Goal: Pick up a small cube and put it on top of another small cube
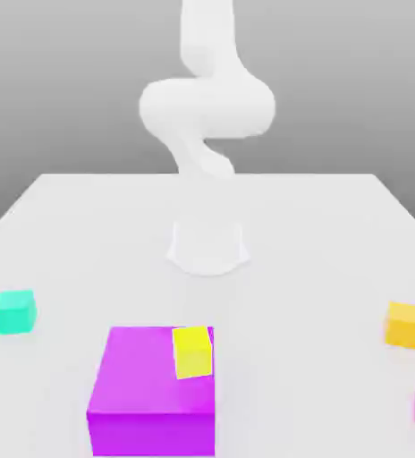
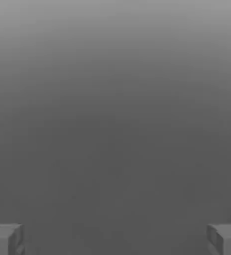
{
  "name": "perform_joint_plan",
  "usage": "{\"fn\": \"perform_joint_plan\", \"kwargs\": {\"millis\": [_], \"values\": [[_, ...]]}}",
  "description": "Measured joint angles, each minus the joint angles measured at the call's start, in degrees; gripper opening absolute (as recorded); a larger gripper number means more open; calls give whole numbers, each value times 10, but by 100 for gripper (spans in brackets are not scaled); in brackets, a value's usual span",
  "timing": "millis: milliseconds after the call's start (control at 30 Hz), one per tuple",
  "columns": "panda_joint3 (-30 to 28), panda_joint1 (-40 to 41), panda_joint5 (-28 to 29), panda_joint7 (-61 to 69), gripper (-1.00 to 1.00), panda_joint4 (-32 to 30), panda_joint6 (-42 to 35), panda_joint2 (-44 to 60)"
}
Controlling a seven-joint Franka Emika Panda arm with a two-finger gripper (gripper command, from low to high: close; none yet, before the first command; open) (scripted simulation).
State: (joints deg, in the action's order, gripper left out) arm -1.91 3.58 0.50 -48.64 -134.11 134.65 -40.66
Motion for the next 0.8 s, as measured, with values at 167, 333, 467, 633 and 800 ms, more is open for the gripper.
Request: {"fn": "perform_joint_plan", "kwargs": {"millis": [167, 333, 467, 633, 800], "values": [[-44, 73, 8, -56, 0, -48, 59, 107], [-94, 140, 9, -106, 0, -94, 117, 209], [-139, 188, 2, -140, 0, -132, 163, 292], [-192, 259, -32, -164, 0, -178, 220, 399], [-173, 317, -119, -129, 0, -195, 285, 508]]}}
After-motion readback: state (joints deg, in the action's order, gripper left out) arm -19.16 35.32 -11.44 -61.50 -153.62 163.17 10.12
